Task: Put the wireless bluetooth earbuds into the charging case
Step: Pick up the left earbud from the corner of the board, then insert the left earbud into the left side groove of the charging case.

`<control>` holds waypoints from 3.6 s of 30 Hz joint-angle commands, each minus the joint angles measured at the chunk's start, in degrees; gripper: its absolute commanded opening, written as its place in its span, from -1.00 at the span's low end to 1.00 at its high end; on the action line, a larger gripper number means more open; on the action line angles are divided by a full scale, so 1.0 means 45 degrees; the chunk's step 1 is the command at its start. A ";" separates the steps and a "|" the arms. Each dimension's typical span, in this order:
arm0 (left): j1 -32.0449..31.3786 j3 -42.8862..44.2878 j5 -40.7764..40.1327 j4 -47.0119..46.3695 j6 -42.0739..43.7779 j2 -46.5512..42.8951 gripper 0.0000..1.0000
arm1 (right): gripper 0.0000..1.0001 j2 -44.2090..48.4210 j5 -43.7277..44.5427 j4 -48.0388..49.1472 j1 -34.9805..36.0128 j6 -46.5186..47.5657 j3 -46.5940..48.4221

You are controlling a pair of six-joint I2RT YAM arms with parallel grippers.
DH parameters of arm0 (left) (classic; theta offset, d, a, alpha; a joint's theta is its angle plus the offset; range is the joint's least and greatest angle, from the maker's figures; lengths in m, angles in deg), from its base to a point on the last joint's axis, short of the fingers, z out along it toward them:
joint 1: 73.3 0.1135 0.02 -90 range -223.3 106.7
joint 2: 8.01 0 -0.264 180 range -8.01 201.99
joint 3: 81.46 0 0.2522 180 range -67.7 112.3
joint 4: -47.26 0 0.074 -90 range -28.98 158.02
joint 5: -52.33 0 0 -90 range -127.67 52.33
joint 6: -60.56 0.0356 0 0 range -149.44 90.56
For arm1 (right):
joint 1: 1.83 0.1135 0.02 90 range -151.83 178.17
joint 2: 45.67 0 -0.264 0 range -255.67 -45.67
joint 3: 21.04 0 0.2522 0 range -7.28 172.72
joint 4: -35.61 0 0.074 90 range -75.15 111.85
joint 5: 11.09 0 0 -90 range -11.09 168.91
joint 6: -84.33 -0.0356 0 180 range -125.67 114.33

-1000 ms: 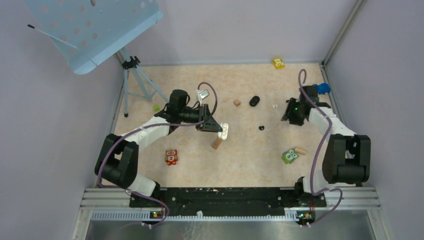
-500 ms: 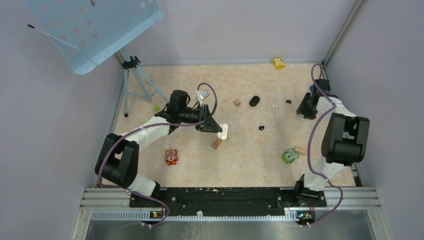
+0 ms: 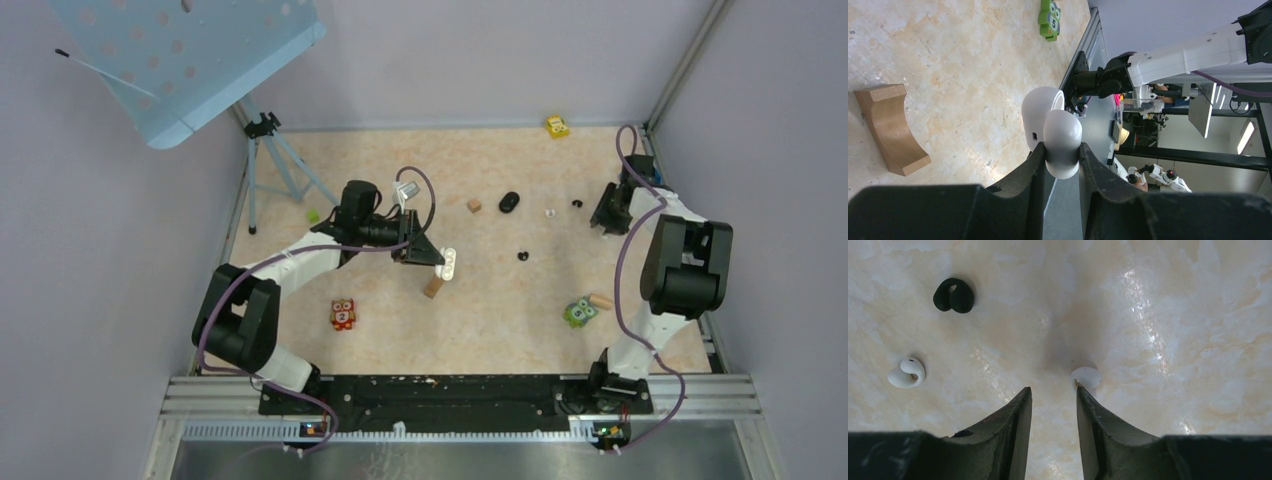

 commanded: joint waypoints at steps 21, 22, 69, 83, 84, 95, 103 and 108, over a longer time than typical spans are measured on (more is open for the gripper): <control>0.0031 0.0441 0.0396 -0.0335 0.0099 0.0137 -0.89 | -0.26 0.0580 0.1601 0.0573 -0.0020 0.0636 -0.0723; 0.0024 0.0414 0.0411 -0.0352 0.0081 0.0136 -0.89 | -0.26 0.0623 0.1645 0.0545 -0.0024 0.0635 -0.0800; 0.0006 0.0160 -0.0878 -0.2537 -0.1161 -0.0887 -0.95 | -1.00 1.4850 -0.7119 0.4527 0.5008 -0.6199 -0.7761; 0.0004 -0.1386 -0.2349 -0.5022 -0.3818 -0.1874 -0.98 | -1.00 1.1026 -0.2741 0.7608 1.1161 -0.7148 -0.6505; 0.0014 -0.1413 -0.2362 -0.5047 -0.3890 -0.1900 -0.98 | -1.00 1.0767 -0.2548 0.7681 1.1344 -0.7123 -0.6391; 0.0004 -0.1368 -0.2145 -0.4613 -0.3853 -0.2027 -0.97 | -1.00 0.9443 -0.1855 0.8663 1.1909 -0.7477 -0.6185; 0.0004 -0.1495 -0.2031 -0.4605 -0.3852 -0.2182 -0.98 | -1.00 0.8840 -0.1842 0.8780 1.1914 -0.7472 -0.6068; 0.0015 -0.1532 -0.1992 -0.4554 -0.3814 -0.2248 -0.98 | -1.00 0.8792 -0.1666 0.8250 1.1938 -0.7314 -0.5950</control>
